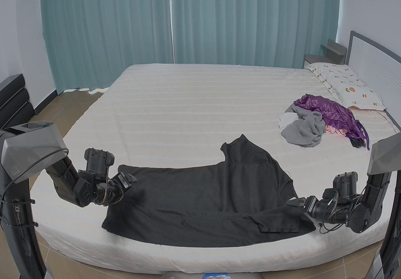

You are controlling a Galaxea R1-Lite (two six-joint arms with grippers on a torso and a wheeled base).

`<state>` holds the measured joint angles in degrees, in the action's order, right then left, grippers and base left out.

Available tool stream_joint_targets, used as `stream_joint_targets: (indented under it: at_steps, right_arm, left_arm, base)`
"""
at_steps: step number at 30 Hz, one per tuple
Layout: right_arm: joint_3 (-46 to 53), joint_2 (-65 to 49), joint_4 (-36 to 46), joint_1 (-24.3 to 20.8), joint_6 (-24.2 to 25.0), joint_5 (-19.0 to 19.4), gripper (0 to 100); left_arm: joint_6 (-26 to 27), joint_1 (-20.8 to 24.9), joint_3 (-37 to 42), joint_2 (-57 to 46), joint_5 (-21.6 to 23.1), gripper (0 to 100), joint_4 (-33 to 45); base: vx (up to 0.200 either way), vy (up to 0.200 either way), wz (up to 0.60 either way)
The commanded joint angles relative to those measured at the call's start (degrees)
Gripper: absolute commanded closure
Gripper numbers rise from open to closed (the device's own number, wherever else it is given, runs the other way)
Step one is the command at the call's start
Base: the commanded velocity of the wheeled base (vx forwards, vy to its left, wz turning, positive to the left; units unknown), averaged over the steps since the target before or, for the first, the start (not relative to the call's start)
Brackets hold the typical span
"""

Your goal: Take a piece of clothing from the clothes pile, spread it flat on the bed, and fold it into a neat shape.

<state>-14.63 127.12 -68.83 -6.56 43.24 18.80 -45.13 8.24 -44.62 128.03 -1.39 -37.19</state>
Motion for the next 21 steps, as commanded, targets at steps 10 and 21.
stream_joint_targets:
  at_steps: [10,21]
  right_arm:
    - [0.0,0.1,0.0,-0.1,0.0,0.0,0]
    - [0.0,0.1,0.0,-0.1,-0.1,-0.1,0]
  left_arm:
    - [4.4,-0.4,-1.0,4.3,0.1,0,-0.2]
    - [4.3,-0.6,-0.6,4.1,0.1,100,0.3]
  base:
    - [0.0,0.0,0.0]
    - [0.0,0.0,0.0]
